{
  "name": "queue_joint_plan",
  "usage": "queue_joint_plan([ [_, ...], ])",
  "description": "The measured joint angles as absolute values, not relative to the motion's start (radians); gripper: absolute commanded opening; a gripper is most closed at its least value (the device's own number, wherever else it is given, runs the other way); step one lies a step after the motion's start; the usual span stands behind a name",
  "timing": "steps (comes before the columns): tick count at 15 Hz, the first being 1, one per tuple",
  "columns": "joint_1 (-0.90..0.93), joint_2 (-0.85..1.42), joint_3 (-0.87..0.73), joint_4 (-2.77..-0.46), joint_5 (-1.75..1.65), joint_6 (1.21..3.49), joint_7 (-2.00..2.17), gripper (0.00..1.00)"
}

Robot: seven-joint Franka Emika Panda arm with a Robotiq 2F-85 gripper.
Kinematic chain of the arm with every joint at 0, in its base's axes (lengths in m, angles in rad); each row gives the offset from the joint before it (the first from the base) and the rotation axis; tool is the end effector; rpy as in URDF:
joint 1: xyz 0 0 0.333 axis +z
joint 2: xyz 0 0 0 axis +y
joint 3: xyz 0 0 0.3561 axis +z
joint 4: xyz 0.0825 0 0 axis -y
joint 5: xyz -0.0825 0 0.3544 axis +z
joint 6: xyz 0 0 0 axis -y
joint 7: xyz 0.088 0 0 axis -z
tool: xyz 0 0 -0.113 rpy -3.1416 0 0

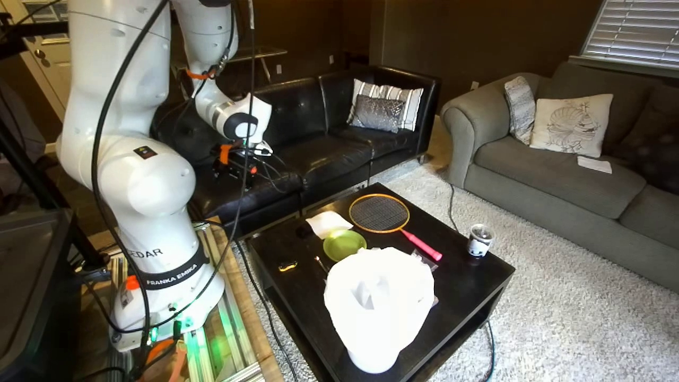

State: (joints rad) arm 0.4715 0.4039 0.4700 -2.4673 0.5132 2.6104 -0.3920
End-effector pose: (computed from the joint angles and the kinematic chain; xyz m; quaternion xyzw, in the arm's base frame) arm 0.2640 0.3641 0.1944 -0.8887 -0.3980 0.1710 0.1504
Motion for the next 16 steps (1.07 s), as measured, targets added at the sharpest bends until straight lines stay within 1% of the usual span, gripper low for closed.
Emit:
queue_joint_plan([
  [3, 0.469, 0.547, 0.467, -2.415, 0.492, 2.703, -0.278, 1.0],
  [8, 0.441, 0.715, 0.454, -2.346, 0.421, 2.795, -0.149, 1.0],
  [16, 0.406, 0.762, 0.454, -2.321, 0.359, 2.8, -0.097, 1.0],
])
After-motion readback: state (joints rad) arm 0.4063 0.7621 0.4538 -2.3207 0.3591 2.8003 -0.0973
